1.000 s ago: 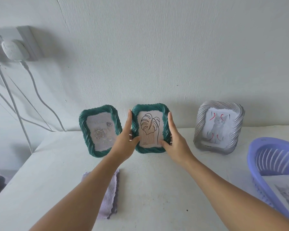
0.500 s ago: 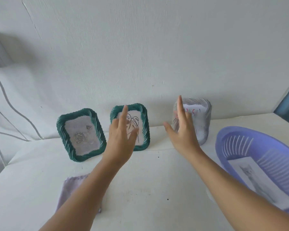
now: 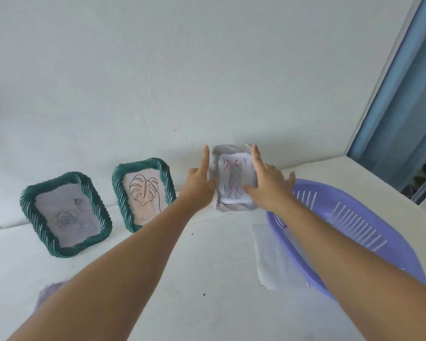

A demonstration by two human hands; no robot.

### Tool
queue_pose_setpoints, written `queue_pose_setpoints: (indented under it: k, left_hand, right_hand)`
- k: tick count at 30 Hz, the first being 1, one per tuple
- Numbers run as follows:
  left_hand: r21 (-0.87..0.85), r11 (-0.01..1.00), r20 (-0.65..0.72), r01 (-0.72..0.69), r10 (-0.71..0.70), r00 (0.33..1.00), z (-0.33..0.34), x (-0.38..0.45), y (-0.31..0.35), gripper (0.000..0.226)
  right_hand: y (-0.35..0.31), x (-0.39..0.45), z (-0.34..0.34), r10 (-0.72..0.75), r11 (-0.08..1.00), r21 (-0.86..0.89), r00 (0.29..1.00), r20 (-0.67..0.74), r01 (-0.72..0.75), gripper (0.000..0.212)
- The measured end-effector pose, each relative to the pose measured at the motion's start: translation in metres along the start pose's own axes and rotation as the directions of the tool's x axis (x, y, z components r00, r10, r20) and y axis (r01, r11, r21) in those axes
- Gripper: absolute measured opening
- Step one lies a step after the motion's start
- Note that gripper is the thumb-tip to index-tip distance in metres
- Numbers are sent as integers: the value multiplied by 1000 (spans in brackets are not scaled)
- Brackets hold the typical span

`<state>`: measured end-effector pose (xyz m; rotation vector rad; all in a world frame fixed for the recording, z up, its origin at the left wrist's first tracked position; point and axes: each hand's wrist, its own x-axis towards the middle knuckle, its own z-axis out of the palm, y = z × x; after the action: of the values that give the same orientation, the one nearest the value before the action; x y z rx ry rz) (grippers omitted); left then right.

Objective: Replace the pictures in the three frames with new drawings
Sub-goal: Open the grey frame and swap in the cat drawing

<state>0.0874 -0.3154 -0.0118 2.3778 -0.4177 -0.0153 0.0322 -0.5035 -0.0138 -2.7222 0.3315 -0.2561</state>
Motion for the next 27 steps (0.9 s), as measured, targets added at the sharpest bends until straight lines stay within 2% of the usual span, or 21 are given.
queue_pose_setpoints:
  k: [5,8,12,17,22,27]
  left_hand:
    - [-184,979,118,85,-64,991,7,7,-5,94]
    - [-222,972,90,81,-62,994,5,5,-4,95]
    - [-295,955,46,-14,28,999,-11,-1,-6,94]
    - [-464,884,-15,-64,65,998,-40,-21,-10,96]
    - [-647,760,-18,-67,73,997,-60,-47,-23,93]
    - [-755,654,-51,-44,7,999,-66,-76,-38,89]
  right_hand:
    - [3,3,0,-16,999,36,999,43,15,104]
    - [4,3,0,-37,994,102,999,10,35,101]
    - [2,6,-4,-89,958,264,990,-111,116,97]
    - [-16,-4,-13,-177,827,509,970,-167,239,93]
    - [-42,-26,-13,-185,687,693,975,-127,220,87]
    - [-61,-63,-9,-277,534,817,958,-74,217,82]
